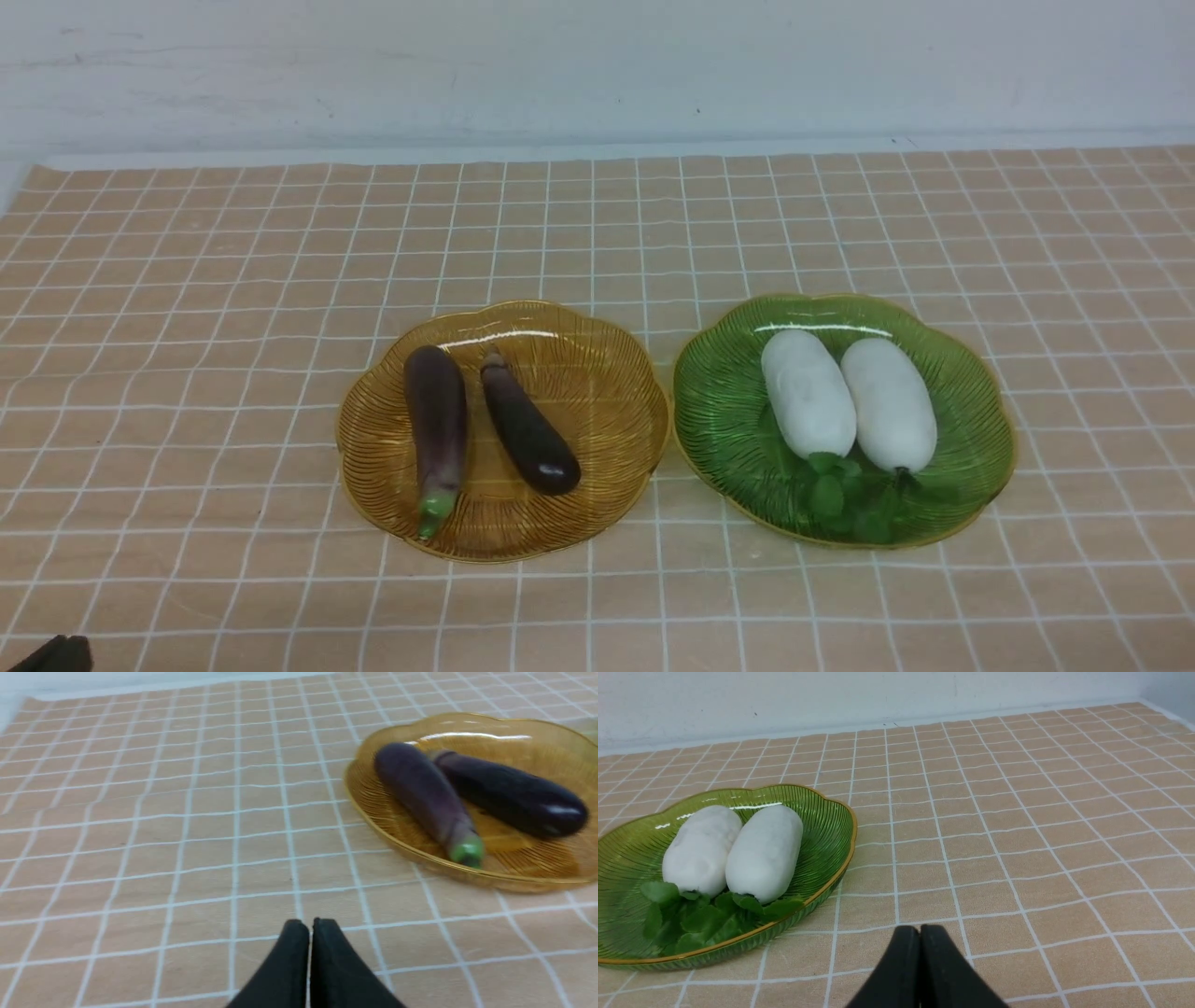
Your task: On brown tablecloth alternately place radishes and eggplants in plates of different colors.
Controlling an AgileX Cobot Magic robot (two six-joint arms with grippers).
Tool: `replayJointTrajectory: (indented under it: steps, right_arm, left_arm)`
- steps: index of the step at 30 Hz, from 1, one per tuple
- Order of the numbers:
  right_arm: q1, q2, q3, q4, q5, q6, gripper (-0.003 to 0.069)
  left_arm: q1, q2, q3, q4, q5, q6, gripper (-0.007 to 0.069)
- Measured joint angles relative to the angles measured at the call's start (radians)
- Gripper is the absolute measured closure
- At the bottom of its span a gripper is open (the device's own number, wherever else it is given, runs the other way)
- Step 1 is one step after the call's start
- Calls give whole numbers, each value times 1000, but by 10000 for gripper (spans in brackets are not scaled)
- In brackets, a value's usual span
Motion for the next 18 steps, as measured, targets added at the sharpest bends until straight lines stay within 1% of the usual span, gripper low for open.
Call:
replayJointTrajectory:
  steps: [5, 12, 18]
  right_arm:
    - [0, 0, 0, 0, 0, 0, 674]
    - [0, 0, 0, 0, 0, 0, 674]
    - [0, 0, 0, 0, 0, 0, 674]
  left_arm:
    - [60, -106, 43, 4, 32, 1, 628]
    - [67, -113, 44, 14, 88, 6, 628]
    - [67, -113, 44, 14, 96, 6, 628]
